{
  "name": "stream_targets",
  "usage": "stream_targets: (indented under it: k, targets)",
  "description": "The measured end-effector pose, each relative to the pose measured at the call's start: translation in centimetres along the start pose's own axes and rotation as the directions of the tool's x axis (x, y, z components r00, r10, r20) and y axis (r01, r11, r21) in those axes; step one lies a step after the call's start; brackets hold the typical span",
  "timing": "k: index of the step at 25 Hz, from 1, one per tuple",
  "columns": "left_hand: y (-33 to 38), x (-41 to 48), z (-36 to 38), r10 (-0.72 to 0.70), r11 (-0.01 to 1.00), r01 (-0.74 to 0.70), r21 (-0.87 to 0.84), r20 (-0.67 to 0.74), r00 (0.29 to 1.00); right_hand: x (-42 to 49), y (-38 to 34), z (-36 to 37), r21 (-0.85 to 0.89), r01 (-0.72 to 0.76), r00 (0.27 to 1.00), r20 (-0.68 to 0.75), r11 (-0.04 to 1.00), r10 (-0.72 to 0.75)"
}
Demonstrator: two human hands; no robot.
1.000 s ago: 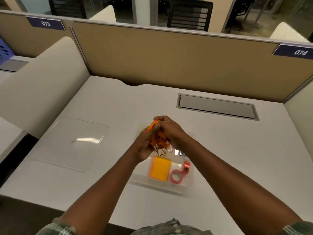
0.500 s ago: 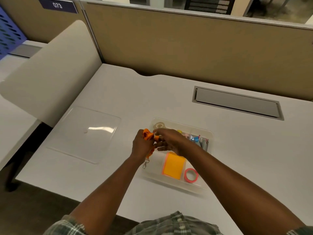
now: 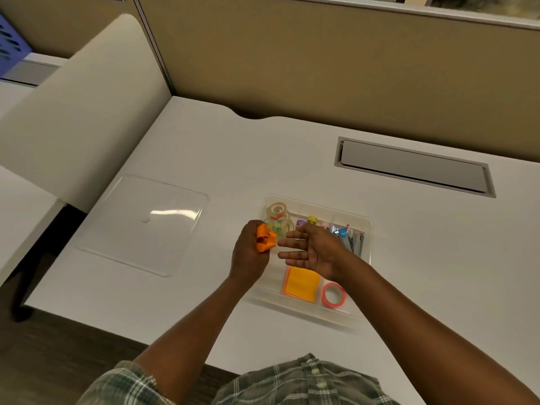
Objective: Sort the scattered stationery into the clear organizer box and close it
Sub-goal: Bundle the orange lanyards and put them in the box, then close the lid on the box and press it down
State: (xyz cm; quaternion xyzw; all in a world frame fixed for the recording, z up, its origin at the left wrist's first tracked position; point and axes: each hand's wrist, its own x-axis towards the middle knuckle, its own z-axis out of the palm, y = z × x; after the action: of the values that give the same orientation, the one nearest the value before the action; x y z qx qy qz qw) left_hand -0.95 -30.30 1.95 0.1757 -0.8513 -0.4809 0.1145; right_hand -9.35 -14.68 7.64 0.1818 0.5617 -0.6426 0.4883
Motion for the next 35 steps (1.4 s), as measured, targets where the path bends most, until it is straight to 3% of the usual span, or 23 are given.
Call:
stream_targets:
  k: [2, 5, 8, 11, 13, 14, 16, 18, 20, 22, 24, 26, 31, 35]
  targets:
    - [-0.2, -0.3, 0.4, 0.066, 0.987, -0.081, 0.140, 0.111, 0.992, 0.1, 0.5, 0.0, -0.132, 0.015, 0.999, -0.039, 0.991, -0.021]
    - [-0.4, -0.8, 0.7, 0.097, 0.885, -0.220, 0.409, 0.301, 0.949, 0.2, 1.1, 0.6, -0.307, 0.063, 0.992, -0.084, 0.950, -0.092]
    - [-0.4, -1.0, 0.4, 0.094, 0.853, -0.270, 0.447, 0.378, 0.921, 0.3, 1.3, 1.4, -0.383, 0.091, 0.991, -0.058, 0.919, -0.123]
    - [-0.3, -0.6, -0.7, 0.201, 0.848, -0.336, 0.409, 0.339, 0.919, 0.3, 1.7, 1.9, -0.528, 0.164, 0.972, -0.058, 0.833, -0.229]
    - [-0.9, 0.2, -1.8, 0.233, 0.879, -0.289, 0.380, 0.188, 0.954, 0.2, 2.5, 2.2, -0.692, 0.254, 0.942, 0.019, 0.676, -0.334]
    - [-1.5, 0.6, -2.6, 0.197, 0.899, -0.215, 0.383, 0.086, 0.977, 0.1, 3.1, 2.4, -0.790, 0.289, 0.933, 0.106, 0.541, -0.344]
    - [-2.9, 1.6, -4.4, 0.011, 0.891, 0.024, 0.452, -0.074, 0.997, 0.2, 4.3, 2.8, -0.915, 0.321, 0.932, 0.260, 0.244, -0.253]
    - [-4.7, 2.3, -6.3, -0.222, 0.762, 0.274, 0.587, -0.160, 0.962, 0.4, 5.2, 3.2, -0.940, 0.328, 0.929, 0.304, 0.089, -0.213]
    - [-6.4, 2.3, -7.9, -0.338, 0.609, 0.387, 0.692, -0.215, 0.916, 0.3, 5.8, 3.6, -0.950, 0.313, 0.896, 0.288, 0.020, -0.339]
    - [-7.8, 2.1, -9.1, -0.386, 0.540, 0.435, 0.721, -0.247, 0.889, 0.2, 6.2, 3.7, -0.961, 0.277, 0.824, 0.250, -0.024, -0.508]
    - [-8.8, 1.9, -9.6, -0.419, 0.528, 0.453, 0.718, -0.243, 0.875, 0.2, 6.9, 3.2, -0.945, 0.315, 0.750, 0.302, -0.084, -0.588]
    - [-9.3, 1.5, -9.7, -0.427, 0.533, 0.457, 0.712, -0.239, 0.872, 0.6, 7.4, 2.6, -0.915, 0.352, 0.725, 0.400, -0.197, -0.560]
    - [-9.0, 0.5, -9.0, -0.398, 0.603, 0.411, 0.683, -0.188, 0.898, 2.8, 8.0, 2.1, -0.853, 0.305, 0.820, 0.461, -0.424, -0.339]
    - [-6.8, 0.6, -8.4, -0.254, 0.628, 0.311, 0.713, -0.190, 0.948, 3.1, 8.7, 2.0, -0.835, 0.276, 0.864, 0.432, -0.476, -0.258]
